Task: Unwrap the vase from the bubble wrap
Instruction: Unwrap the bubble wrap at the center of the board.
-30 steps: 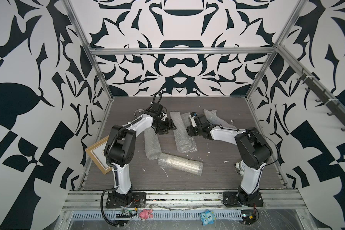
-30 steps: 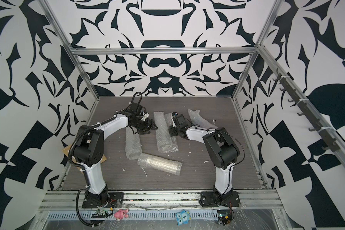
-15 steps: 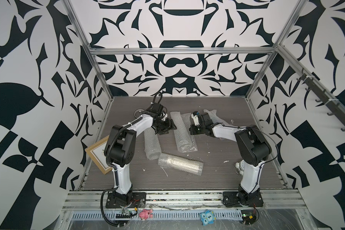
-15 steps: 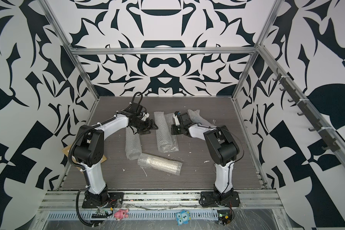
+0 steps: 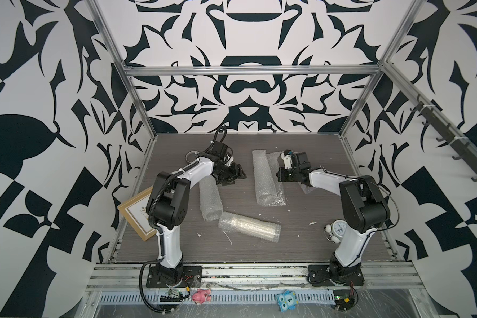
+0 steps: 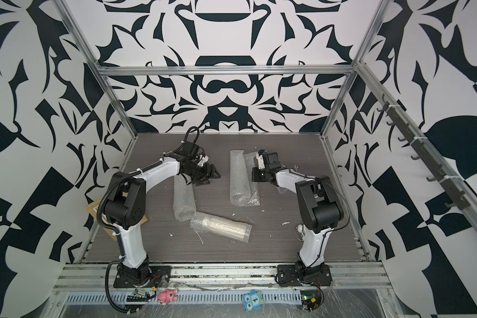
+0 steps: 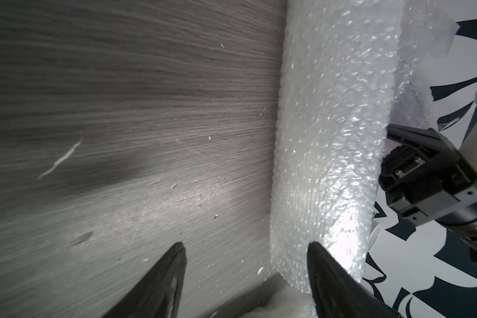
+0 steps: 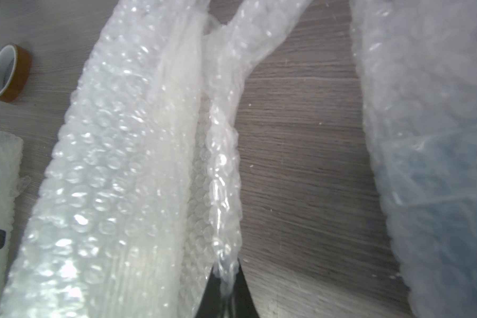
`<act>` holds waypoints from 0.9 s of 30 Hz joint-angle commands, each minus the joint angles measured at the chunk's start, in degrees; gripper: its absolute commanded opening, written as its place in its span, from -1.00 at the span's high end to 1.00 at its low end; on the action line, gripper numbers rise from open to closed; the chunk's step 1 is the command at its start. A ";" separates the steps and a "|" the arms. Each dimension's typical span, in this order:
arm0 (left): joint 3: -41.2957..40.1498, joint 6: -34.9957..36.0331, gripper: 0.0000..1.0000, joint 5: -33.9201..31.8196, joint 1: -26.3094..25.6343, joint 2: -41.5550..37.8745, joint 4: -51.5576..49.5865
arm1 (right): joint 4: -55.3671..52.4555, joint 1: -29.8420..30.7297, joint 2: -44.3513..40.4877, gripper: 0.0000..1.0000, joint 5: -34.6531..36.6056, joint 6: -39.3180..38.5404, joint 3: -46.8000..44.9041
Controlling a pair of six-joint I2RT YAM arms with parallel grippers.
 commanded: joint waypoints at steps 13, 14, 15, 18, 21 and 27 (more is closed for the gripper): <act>5.69 5.33 -0.68 -2.57 -0.20 -0.13 -6.73 | -8.66 0.39 -15.00 -0.11 10.92 -0.28 0.64; 6.16 5.72 -0.77 -2.89 -0.20 -0.51 -7.15 | -8.46 0.86 -15.72 -0.11 10.42 0.43 0.38; 6.55 6.23 -0.79 -3.31 -0.20 -0.90 -7.81 | -8.39 1.38 -16.33 -0.11 10.10 1.08 0.28; 7.52 8.43 -0.88 -4.61 -0.22 -3.08 -9.34 | -7.83 3.43 -16.90 -0.11 9.48 3.67 -0.12; 7.63 10.82 -0.99 -6.55 -0.20 -6.29 -10.23 | -7.25 5.35 -15.97 -0.11 9.23 5.96 -0.12; 5.17 13.13 -0.99 -11.11 -0.62 -13.78 -10.28 | -6.30 8.38 -12.32 -0.12 10.33 9.11 0.50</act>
